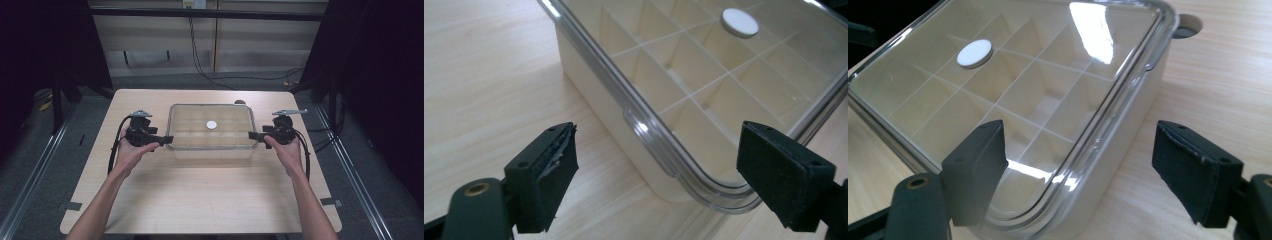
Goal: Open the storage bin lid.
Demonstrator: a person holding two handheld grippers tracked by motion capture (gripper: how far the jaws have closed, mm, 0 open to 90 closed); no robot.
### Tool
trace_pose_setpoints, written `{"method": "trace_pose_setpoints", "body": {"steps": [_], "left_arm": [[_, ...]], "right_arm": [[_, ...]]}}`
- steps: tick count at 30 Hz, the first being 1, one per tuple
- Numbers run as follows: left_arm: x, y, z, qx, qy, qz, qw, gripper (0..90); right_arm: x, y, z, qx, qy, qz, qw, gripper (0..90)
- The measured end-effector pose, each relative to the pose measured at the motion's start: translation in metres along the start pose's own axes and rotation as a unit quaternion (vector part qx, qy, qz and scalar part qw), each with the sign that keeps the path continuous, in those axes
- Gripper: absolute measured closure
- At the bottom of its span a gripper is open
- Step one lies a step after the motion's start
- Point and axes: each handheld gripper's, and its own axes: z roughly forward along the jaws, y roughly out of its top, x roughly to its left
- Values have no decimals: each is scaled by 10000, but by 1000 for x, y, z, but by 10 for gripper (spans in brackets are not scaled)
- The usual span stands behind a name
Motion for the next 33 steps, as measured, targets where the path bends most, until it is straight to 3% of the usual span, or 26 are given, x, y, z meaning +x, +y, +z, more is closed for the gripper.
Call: {"method": "trace_pose_setpoints", "body": {"steps": [14,21,25,33], "left_arm": [[-2,-2,14,121,-215,-94,9997,167],[-7,5,21,249,-298,26,9992,168],[-10,8,29,302,-463,41,9985,161],[-12,11,32,400,-439,71,9982,141]], "right_arm": [[3,-4,16,68,159,34,9998,188],[7,-2,22,58,182,45,9998,145],[6,-2,23,49,187,56,9998,148],[5,-4,28,133,191,89,9997,131]]}}
